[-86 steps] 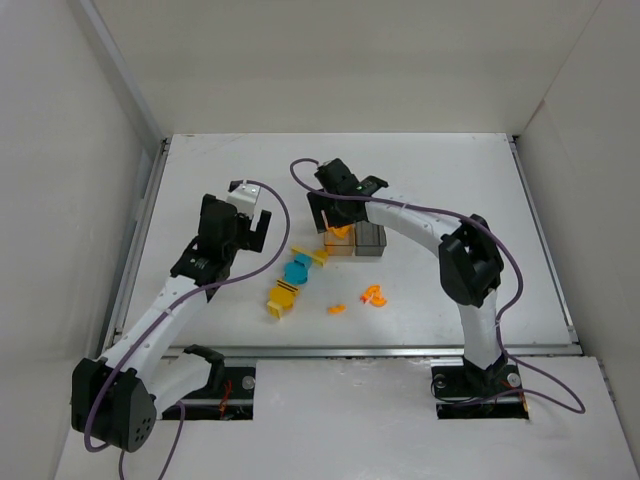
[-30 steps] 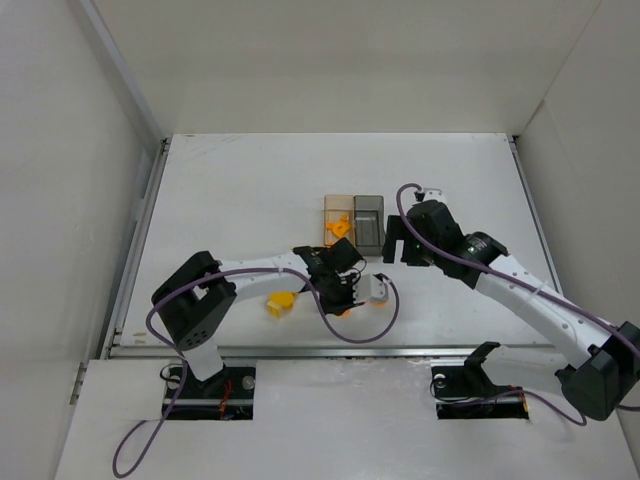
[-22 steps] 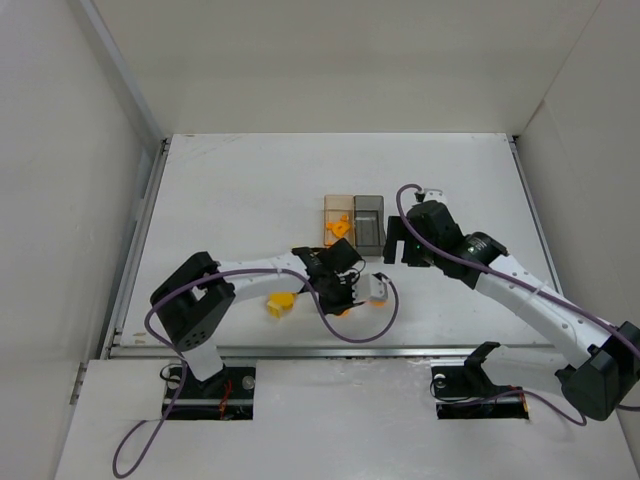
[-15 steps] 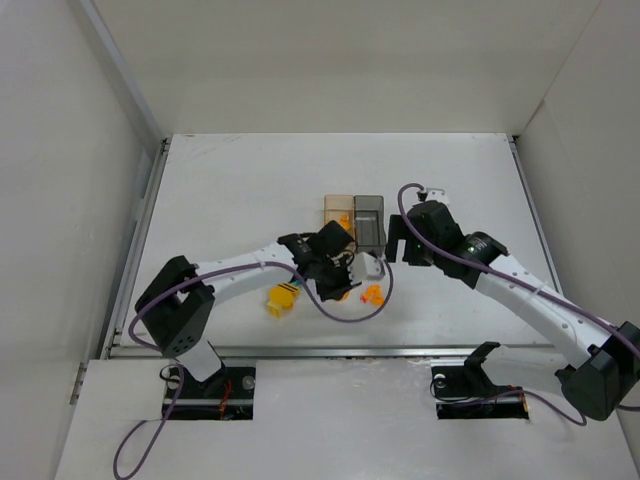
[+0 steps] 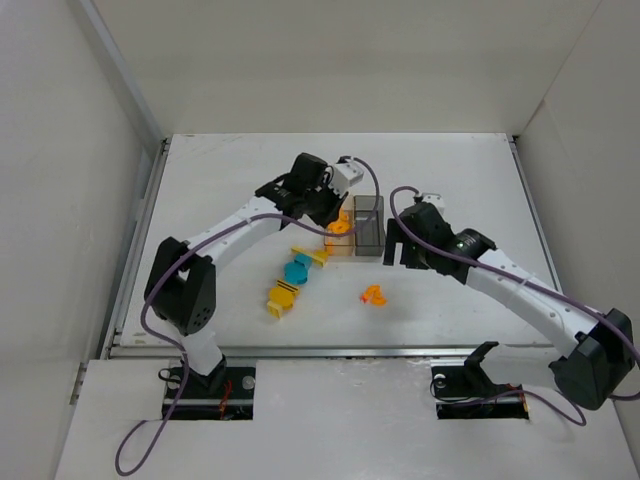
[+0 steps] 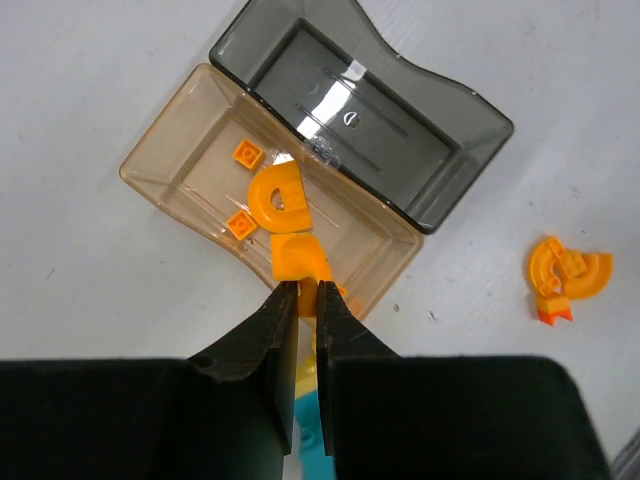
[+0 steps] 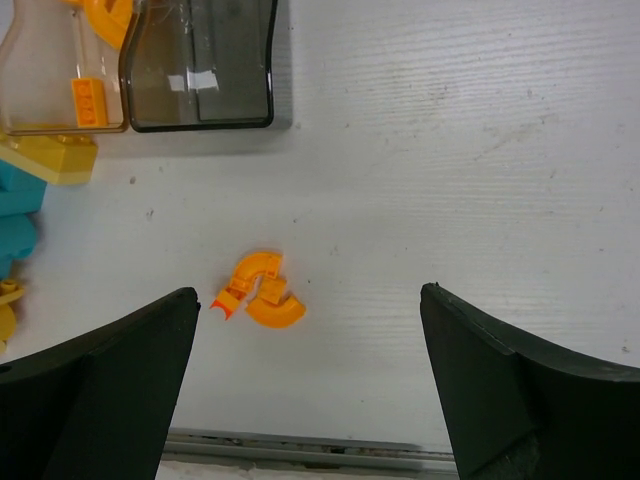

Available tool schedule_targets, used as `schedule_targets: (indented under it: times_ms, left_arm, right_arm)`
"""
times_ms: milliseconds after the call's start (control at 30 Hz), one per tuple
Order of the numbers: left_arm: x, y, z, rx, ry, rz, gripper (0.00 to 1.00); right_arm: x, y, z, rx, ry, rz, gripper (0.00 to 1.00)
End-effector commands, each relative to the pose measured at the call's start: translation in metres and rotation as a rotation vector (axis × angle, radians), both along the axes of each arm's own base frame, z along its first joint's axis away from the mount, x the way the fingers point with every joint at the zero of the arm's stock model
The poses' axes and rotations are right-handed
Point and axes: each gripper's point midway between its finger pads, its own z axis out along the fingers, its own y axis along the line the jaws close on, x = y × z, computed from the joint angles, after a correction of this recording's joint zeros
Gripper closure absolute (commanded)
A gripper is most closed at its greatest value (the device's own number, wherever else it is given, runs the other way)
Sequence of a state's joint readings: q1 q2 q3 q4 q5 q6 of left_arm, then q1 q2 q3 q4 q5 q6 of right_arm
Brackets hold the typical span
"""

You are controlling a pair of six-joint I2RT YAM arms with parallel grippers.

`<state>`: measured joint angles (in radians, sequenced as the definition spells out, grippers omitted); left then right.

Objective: Sort the legos into containers by color

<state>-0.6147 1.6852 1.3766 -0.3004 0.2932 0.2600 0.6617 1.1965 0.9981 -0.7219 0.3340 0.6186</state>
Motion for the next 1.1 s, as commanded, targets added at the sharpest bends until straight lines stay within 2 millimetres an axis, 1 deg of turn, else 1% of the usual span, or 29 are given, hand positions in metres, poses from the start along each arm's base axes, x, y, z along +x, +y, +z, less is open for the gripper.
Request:
schedule_targets:
  times_ms: [0,33,67,100,133,167,200,233,267,300,333,367,400,500,533,600,633,667,700,733,767,800,833,900,933,967,1000,1033,1067]
  left_arm:
    - [0.020,-0.011,-0.005,-0.004,-0.022,0.057,1.00]
    - [0.028,-0.011,-0.004,-0.001,-0.042,0.074,1.00]
    - [0.031,-0.012,-0.011,0.013,-0.035,0.081,1.00]
    - [0.035,-0.012,-0.010,0.016,-0.041,0.088,1.00]
    - [0.036,-0.011,-0.010,0.026,-0.051,0.088,0.91]
    - [0.036,-0.009,-0.018,0.045,-0.037,0.094,0.84]
    - [0.038,-0.010,-0.015,0.039,-0.044,0.094,0.70]
    - [0.038,-0.010,-0.019,0.045,-0.037,0.094,0.54]
    - [0.037,-0.009,-0.023,0.051,-0.030,0.094,0.35]
    - [0.036,-0.009,-0.018,0.045,-0.037,0.094,0.28]
    - [0.035,-0.008,-0.022,0.051,-0.030,0.094,0.24]
    - [0.036,-0.009,-0.016,0.039,-0.044,0.094,0.21]
    - [0.035,-0.010,-0.016,0.033,-0.039,0.085,0.19]
    - [0.032,-0.012,-0.006,0.017,-0.031,0.080,0.19]
    - [0.031,-0.012,0.007,0.003,-0.049,0.080,0.19]
    - [0.031,-0.005,0.020,-0.019,-0.043,0.111,0.20]
    - [0.026,-0.002,0.036,-0.040,-0.058,0.117,0.20]
    - [0.025,0.007,0.037,-0.040,-0.058,0.132,0.20]
    - [0.027,0.020,0.040,-0.041,-0.055,0.175,0.20]
    - [0.027,0.031,0.043,-0.041,-0.064,0.210,0.20]
    - [0.023,0.041,0.059,-0.066,-0.085,0.244,0.20]
    - [0.021,0.059,0.049,-0.050,-0.068,0.287,0.20]
    - [0.019,0.069,0.048,-0.044,-0.073,0.309,0.20]
    - [0.009,0.092,0.045,-0.032,-0.068,0.374,0.22]
    - [0.006,0.102,0.041,-0.024,-0.059,0.393,0.22]
    - [0.004,0.110,0.040,-0.016,-0.062,0.411,0.22]
    - [-0.002,0.112,0.046,-0.034,-0.071,0.419,0.22]
    - [-0.007,0.120,0.037,-0.022,-0.057,0.431,0.22]
    - [-0.009,0.127,0.036,-0.022,-0.057,0.446,0.22]
  right_arm:
    - [0.009,0.006,0.016,0.018,-0.041,-0.009,0.03]
    - [0.011,0.007,0.018,0.019,-0.042,-0.009,0.03]
    - [0.011,0.007,0.017,0.012,-0.043,-0.001,0.03]
    - [0.010,0.008,0.017,0.017,-0.039,0.005,0.03]
    - [0.010,0.008,0.017,0.011,-0.040,0.012,0.03]
    - [0.009,0.010,0.017,0.018,-0.035,0.018,0.03]
    - [0.008,0.011,0.017,0.023,-0.030,0.024,0.03]
    - [0.009,0.011,0.014,0.012,-0.024,0.031,0.03]
    - [0.009,0.011,0.014,0.012,-0.024,0.031,0.03]
    - [0.009,0.011,0.014,0.012,-0.024,0.031,0.03]
    - [0.007,0.010,0.010,0.005,-0.016,0.031,0.03]
    - [0.007,0.010,0.010,0.005,-0.015,0.031,0.03]
    - [0.005,0.010,0.006,0.006,-0.003,0.037,0.03]
    - [0.002,0.014,0.006,0.013,0.002,0.053,0.03]
    - [0.002,0.014,0.006,0.013,0.002,0.053,0.03]
    - [-0.003,0.018,0.002,0.012,0.012,0.068,0.06]
    - [-0.007,0.018,-0.004,0.010,0.027,0.073,0.10]
    - [-0.009,0.026,-0.005,0.040,0.032,0.090,0.15]
    - [-0.011,0.028,-0.014,0.041,0.055,0.101,0.18]
    - [-0.013,0.036,-0.013,0.066,0.054,0.115,0.25]
    - [-0.015,0.039,-0.021,0.055,0.068,0.123,0.28]
    - [-0.015,0.044,-0.023,0.064,0.071,0.122,0.30]
    - [-0.018,0.048,-0.031,0.052,0.100,0.138,0.32]
    - [-0.016,0.054,-0.039,0.060,0.116,0.138,0.42]
    - [-0.018,0.056,-0.048,0.039,0.141,0.145,0.46]
    - [-0.020,0.058,-0.053,0.028,0.153,0.154,0.56]
    - [-0.020,0.058,-0.057,0.020,0.164,0.153,0.60]
    - [-0.022,0.060,-0.061,0.011,0.173,0.161,0.62]
    - [-0.024,0.058,-0.065,-0.003,0.190,0.160,0.62]
